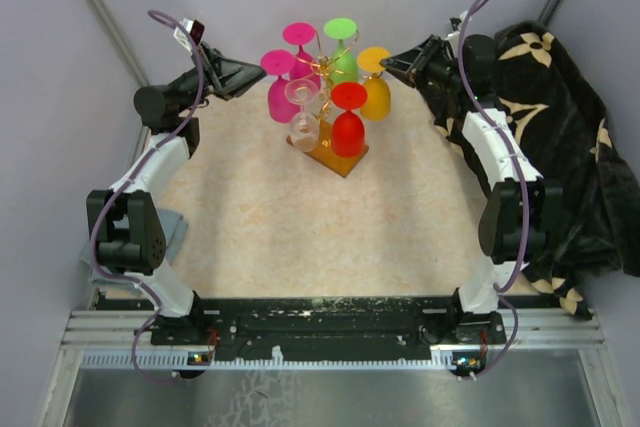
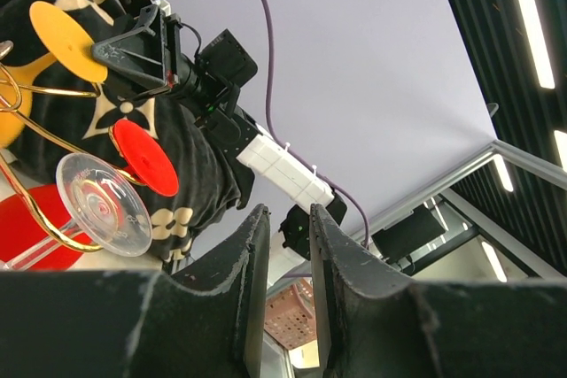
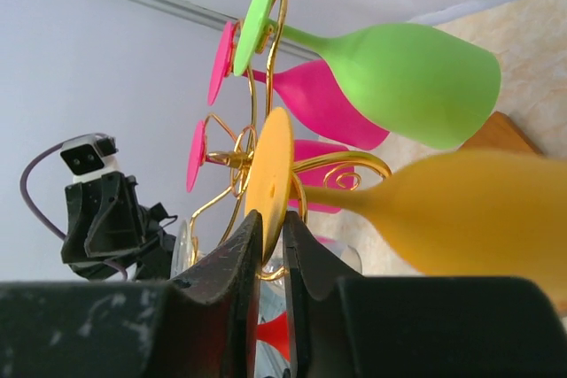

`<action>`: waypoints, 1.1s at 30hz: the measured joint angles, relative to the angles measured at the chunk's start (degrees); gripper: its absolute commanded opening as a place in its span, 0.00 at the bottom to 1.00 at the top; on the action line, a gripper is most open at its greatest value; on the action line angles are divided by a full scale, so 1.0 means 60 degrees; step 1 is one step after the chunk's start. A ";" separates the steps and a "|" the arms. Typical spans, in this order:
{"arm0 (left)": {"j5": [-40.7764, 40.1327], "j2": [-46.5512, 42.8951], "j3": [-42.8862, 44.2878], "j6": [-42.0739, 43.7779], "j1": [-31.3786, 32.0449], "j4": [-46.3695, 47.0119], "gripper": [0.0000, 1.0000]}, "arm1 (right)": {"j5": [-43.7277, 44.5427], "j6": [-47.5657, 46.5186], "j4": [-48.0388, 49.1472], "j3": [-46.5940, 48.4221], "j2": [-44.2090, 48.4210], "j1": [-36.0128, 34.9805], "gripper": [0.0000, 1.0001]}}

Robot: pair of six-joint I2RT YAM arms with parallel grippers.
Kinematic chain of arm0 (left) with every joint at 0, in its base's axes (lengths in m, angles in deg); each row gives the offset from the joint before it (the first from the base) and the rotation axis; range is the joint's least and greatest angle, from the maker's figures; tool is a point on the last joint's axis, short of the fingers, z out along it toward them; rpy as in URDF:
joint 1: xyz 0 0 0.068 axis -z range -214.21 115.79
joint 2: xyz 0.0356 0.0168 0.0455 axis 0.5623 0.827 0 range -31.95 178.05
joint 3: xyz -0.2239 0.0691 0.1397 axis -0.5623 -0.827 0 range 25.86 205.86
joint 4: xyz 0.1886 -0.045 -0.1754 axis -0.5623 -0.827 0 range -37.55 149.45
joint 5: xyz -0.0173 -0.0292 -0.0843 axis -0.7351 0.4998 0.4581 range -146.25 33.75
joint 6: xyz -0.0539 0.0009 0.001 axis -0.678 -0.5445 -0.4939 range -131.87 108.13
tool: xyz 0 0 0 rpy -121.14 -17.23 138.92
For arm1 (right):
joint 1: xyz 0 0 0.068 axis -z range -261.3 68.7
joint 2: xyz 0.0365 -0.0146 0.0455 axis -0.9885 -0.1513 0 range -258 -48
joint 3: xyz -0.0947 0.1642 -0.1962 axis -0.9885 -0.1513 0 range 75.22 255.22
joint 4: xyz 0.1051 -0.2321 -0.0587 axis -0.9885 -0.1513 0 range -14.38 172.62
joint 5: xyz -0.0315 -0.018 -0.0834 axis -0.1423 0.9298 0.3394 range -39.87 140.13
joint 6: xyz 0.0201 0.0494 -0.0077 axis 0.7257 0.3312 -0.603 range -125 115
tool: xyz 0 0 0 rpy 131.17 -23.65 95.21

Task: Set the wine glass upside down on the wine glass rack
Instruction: Turn the wine glass upside down at the wine rack.

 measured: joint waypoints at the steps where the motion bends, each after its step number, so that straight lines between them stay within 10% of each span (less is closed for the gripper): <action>1: 0.0022 0.0004 0.0011 0.0025 0.0000 -0.0022 0.31 | -0.0004 0.0026 0.0062 -0.0004 -0.0007 0.0000 0.18; 33: 0.0361 0.0004 0.0397 0.1555 0.0000 -0.1789 0.38 | -0.0222 0.0138 0.0769 -0.0954 0.0076 0.0885 0.52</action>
